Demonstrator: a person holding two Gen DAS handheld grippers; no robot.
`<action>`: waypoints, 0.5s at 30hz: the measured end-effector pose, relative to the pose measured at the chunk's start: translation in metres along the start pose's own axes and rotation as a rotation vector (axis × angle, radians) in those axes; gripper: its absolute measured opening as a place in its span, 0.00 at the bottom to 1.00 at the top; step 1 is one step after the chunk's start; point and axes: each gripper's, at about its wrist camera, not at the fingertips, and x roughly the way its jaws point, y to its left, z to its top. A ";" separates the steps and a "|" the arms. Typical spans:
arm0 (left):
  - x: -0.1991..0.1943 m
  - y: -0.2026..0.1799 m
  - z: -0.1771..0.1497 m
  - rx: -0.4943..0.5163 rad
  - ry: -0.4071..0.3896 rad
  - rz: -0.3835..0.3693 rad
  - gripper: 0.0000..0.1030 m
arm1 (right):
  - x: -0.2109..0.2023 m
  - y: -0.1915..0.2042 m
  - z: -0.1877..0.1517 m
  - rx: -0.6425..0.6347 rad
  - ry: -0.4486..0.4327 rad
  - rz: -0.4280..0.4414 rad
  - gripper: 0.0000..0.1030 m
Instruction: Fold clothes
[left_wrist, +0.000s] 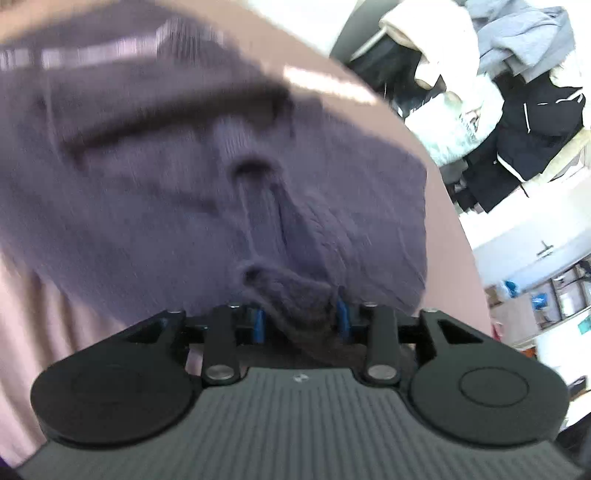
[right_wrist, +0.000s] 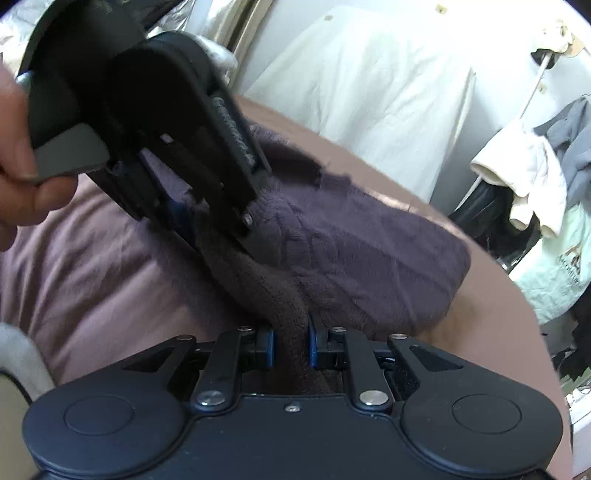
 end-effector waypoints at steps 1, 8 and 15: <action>-0.003 0.001 0.002 0.012 0.000 0.022 0.41 | -0.003 -0.004 0.004 0.012 -0.002 0.019 0.18; -0.037 0.011 0.025 0.077 -0.004 0.200 0.44 | 0.015 0.013 -0.013 -0.112 0.094 0.001 0.35; -0.038 0.040 0.085 0.303 0.010 0.243 0.72 | -0.031 0.000 0.027 0.015 -0.135 0.137 0.44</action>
